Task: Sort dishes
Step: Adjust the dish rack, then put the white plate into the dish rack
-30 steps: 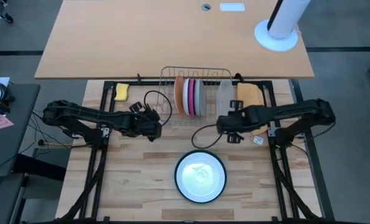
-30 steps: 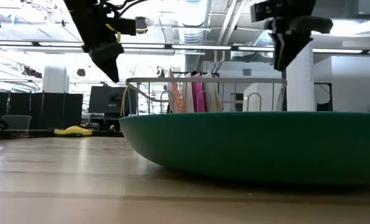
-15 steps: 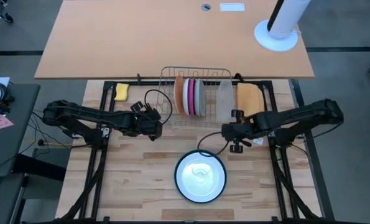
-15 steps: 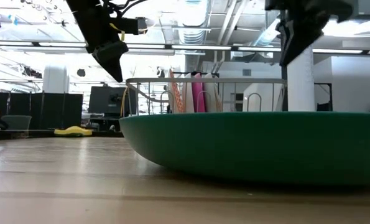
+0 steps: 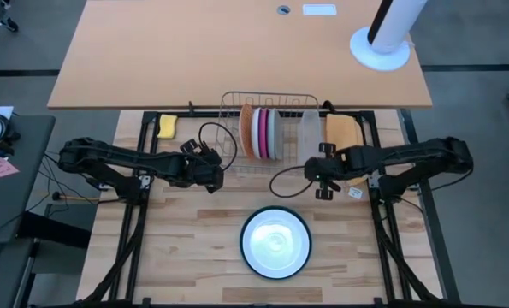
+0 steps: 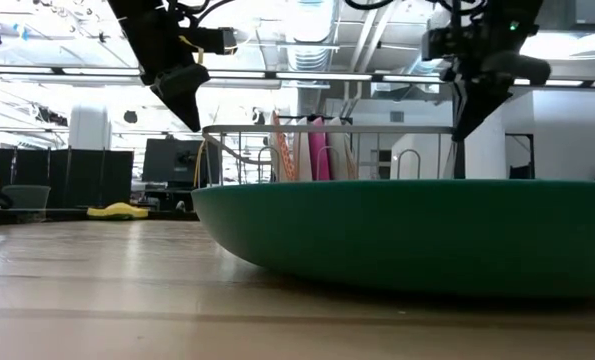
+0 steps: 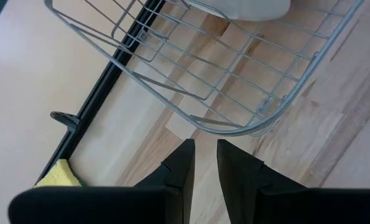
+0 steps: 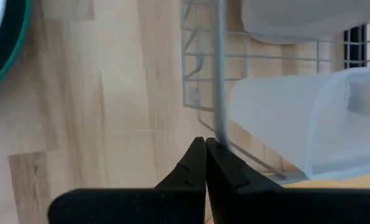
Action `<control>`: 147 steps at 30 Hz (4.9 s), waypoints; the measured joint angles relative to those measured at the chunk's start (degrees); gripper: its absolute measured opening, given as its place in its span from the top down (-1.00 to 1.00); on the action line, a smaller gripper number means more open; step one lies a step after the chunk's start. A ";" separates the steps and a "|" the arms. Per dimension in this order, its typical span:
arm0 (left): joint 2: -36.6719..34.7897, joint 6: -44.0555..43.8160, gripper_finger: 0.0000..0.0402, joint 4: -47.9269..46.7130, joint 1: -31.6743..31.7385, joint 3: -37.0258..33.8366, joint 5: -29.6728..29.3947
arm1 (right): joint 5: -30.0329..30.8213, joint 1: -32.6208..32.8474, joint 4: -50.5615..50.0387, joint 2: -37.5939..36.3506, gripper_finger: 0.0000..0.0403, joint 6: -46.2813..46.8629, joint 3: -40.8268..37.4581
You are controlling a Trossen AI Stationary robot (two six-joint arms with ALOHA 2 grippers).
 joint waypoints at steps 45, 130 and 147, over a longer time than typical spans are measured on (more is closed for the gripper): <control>-0.02 2.31 0.69 10.02 -14.39 7.26 7.83 | 3.60 20.98 -12.28 -0.11 0.98 30.70 0.11; 29.74 2.42 1.00 29.59 -26.64 9.70 21.14 | 6.27 44.63 23.09 15.56 0.98 35.55 0.09; 29.69 0.63 1.00 31.93 -25.26 7.90 22.59 | 6.76 44.87 7.75 15.52 0.98 43.85 14.03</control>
